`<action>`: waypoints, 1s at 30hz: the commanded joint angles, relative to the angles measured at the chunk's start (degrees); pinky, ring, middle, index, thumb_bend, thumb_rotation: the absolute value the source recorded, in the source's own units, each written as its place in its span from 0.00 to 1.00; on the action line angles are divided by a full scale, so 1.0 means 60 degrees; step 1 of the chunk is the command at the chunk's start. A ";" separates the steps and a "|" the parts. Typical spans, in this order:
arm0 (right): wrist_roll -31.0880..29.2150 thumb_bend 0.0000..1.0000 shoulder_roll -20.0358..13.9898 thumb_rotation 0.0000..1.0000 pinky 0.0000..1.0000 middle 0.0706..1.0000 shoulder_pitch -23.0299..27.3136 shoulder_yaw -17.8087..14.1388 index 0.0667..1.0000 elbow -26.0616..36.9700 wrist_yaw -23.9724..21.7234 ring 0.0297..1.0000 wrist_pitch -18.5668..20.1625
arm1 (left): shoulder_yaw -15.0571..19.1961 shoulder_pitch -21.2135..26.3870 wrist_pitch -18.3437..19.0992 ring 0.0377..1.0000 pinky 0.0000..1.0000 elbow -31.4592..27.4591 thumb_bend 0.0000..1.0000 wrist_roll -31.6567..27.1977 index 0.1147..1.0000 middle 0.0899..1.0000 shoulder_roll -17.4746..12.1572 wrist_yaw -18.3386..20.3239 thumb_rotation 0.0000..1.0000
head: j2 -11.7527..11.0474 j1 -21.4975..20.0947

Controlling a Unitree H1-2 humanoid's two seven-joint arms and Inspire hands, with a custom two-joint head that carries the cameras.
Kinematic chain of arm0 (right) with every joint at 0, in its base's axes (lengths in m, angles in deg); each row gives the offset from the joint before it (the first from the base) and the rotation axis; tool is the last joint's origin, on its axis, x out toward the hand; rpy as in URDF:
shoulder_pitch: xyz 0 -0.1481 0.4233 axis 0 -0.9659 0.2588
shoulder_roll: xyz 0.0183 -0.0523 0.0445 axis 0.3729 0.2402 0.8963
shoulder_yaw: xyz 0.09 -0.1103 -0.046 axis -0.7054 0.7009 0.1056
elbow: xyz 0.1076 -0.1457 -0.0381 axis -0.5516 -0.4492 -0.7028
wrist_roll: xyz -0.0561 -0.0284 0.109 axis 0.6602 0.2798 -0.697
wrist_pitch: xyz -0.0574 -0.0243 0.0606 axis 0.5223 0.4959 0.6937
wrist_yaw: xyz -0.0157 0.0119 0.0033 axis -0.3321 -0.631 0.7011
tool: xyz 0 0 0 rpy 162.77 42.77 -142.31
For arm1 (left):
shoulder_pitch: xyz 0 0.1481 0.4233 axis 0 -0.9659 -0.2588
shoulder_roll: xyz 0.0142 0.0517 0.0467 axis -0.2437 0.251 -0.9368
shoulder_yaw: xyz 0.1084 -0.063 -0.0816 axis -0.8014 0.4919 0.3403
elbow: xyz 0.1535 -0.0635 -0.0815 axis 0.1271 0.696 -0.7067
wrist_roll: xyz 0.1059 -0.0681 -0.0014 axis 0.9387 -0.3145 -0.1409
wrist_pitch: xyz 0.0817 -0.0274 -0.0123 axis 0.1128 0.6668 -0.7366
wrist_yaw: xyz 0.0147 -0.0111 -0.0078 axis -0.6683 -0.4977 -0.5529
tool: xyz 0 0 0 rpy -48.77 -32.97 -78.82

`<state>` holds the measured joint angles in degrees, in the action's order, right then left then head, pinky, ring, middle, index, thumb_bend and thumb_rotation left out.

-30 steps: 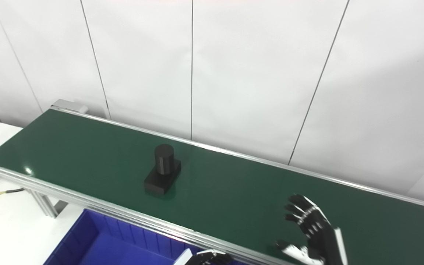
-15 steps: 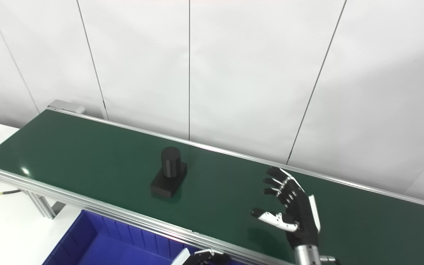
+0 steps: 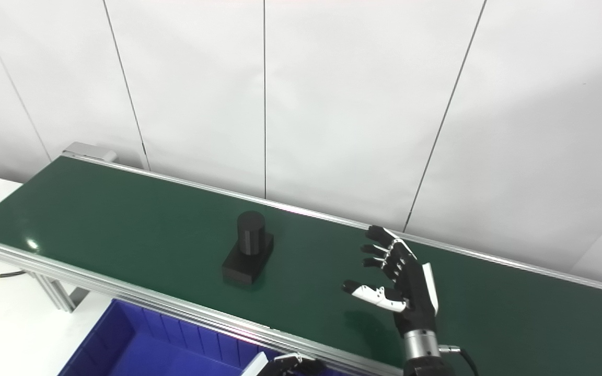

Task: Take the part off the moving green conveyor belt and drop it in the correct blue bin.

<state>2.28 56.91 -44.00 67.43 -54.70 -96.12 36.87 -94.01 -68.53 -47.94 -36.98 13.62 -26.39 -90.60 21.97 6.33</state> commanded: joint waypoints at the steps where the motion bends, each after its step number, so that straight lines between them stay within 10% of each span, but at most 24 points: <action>1: 0.0015 0.95 -0.0065 0.16 0.59 0.77 0.0437 0.0080 0.75 0.0083 0.0119 0.70 -0.0263 | -0.0001 0.0235 -0.0354 0.73 0.64 -0.0247 1.00 -0.0026 0.70 0.75 -0.0029 -0.0190 0.11 | 0.0013 0.0000; 30: 0.0342 0.96 -0.0129 0.20 0.58 0.77 0.0912 0.0680 0.76 -0.0574 0.1162 0.68 -0.0263 | 0.0193 -0.0066 -0.0354 0.75 0.67 -0.0926 1.00 -0.0222 0.72 0.77 -0.0399 0.0129 0.13 | 0.0381 -0.1429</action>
<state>4.39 55.95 -41.08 71.30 -58.92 -89.65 36.87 -93.45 -69.37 -47.94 -40.41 12.47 -28.60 -89.51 24.17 -2.28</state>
